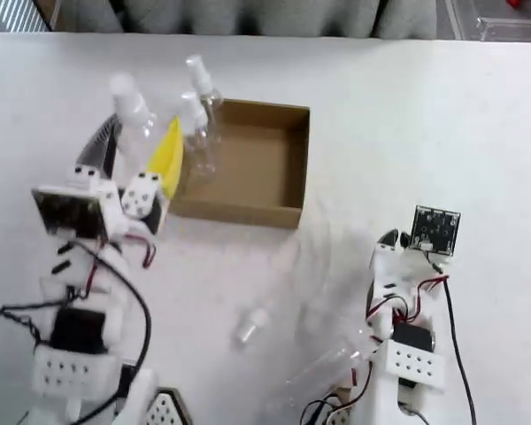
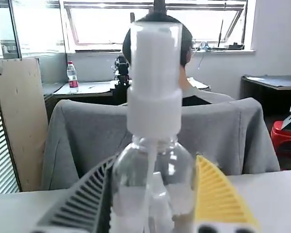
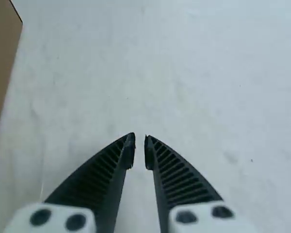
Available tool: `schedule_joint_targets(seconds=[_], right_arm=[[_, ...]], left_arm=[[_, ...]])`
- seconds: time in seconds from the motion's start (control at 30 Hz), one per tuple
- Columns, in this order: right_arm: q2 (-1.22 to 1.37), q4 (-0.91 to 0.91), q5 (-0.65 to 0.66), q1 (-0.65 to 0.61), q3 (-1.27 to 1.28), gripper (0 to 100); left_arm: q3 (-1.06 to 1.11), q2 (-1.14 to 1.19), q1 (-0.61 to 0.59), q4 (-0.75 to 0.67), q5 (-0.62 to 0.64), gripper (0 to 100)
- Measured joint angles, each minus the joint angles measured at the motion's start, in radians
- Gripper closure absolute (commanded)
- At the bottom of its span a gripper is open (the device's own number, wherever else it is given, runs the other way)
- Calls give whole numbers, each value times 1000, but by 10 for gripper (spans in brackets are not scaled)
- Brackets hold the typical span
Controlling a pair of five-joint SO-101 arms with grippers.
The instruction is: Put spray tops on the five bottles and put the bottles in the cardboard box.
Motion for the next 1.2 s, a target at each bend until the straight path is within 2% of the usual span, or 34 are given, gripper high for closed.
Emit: schedule_joint_targets(seconds=[0.23,0.43,0.67,1.2], right_arm=[[0,0,0,0,0,982],[0,0,0,9,0,982],[0,0,0,9,0,982],[0,0,0,9,0,982]], left_arm=[[17,212,-6,-207,8,977],[103,382,-6,-454,117,977],[104,563,-3,-624,133,977],[94,924,6,-847,138,978]])
